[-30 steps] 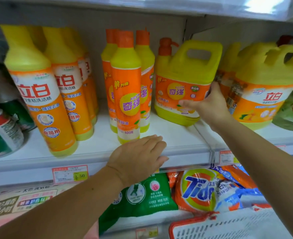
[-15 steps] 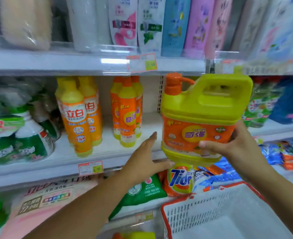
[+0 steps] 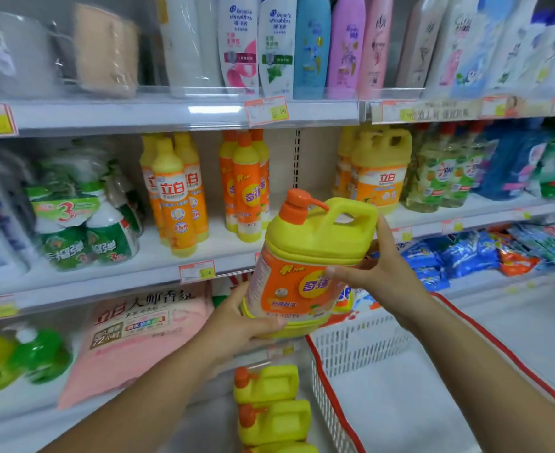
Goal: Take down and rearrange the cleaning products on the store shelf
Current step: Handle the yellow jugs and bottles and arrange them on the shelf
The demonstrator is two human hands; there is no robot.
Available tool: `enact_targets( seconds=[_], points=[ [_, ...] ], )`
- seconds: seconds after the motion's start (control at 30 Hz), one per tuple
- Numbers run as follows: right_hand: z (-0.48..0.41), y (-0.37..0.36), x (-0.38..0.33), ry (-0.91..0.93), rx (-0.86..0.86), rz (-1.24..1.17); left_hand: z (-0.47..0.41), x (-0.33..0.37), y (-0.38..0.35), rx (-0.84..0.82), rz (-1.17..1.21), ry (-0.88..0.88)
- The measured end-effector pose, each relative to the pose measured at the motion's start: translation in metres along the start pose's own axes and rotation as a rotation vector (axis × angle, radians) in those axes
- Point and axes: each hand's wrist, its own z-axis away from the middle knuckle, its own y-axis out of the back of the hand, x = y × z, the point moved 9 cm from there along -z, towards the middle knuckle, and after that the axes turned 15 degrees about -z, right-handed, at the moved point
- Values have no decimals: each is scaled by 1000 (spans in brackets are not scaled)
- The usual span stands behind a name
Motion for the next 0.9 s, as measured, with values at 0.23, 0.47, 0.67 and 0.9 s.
enact_targets(
  seconds=[0.23,0.47,0.67,0.9],
  points=[
    [2,7,12,-172,-154,-143,12,1,0,-132,-56,-31],
    [-2,32,18,-265,-50,-30,1,-6,-16,-209,-1,-18],
    [-3,37,23,-277,-28,-157,-12,-9,-6,-38,-219,-15],
    [-1,31,37,-346,-108,-362,-20,-10,-10,-42,-385,-31]
  ],
)
